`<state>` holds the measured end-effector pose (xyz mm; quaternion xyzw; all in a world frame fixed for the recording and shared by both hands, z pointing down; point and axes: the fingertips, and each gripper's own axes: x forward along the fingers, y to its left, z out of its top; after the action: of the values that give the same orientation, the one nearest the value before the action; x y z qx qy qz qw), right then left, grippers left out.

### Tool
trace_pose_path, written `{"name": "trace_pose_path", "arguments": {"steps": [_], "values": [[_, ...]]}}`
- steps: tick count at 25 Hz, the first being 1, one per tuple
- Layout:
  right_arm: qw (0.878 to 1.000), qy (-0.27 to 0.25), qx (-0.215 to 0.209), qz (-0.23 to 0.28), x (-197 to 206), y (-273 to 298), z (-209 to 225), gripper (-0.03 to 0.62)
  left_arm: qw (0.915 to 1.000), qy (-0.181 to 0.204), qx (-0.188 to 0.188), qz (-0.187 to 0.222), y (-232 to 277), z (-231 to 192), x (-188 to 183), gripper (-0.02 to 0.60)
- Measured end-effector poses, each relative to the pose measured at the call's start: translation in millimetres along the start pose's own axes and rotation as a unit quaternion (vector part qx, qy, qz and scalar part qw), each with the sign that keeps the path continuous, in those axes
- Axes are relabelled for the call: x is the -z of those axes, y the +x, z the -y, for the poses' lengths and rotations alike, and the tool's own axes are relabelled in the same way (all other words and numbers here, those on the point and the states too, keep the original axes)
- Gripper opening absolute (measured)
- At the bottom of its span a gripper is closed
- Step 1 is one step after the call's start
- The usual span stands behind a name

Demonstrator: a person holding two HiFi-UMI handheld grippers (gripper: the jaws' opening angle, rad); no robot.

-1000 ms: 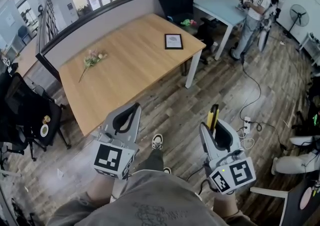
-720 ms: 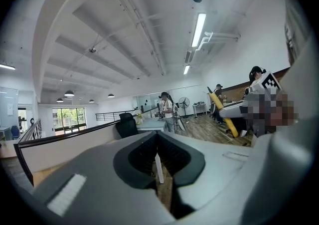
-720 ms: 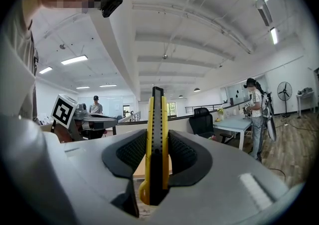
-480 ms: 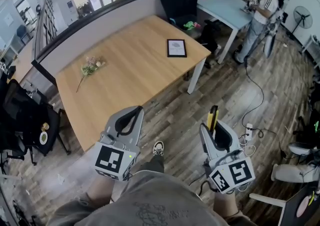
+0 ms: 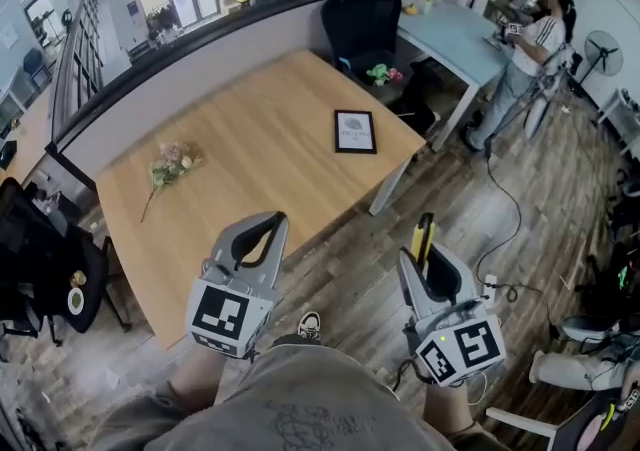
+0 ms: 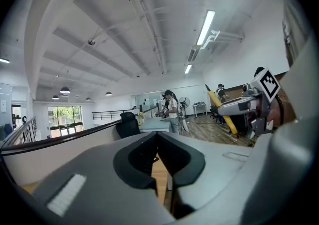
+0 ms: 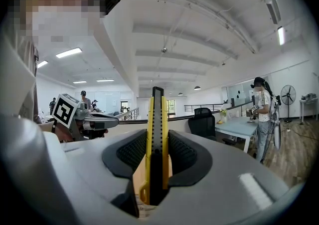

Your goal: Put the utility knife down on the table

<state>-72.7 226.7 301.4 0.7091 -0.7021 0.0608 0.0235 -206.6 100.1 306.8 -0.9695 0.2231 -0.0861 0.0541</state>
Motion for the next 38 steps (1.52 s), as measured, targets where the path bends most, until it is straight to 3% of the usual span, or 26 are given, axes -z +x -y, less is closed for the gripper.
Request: {"name": "trace_pose_path", "arguments": {"steps": [4,8,18,29,38], "values": [[1.0,-0.023,-0.007,0.001,-11,47,2,0.137,1.0,0.009,0.002,0.002,24,-35,1,-0.001],[1.0,-0.014,-0.005,0.002,-13,83,15,0.137,1.0,0.009,-0.002,0.001,48,-61,5,-0.001],[0.999,-0.033,-0.011,-0.011,-2,158,84,0.137,0.9997,0.0,-0.012,-0.022,131,-86,21,0.0],[0.994,-0.009,-0.104,-0.035,1,267,209,0.137,0.9939,0.003,-0.087,-0.068,263,-103,13,0.0],[0.982,-0.014,-0.181,-0.044,-16,344,306,0.137,0.9799,-0.007,-0.179,-0.087,356,-116,-7,0.0]]}}
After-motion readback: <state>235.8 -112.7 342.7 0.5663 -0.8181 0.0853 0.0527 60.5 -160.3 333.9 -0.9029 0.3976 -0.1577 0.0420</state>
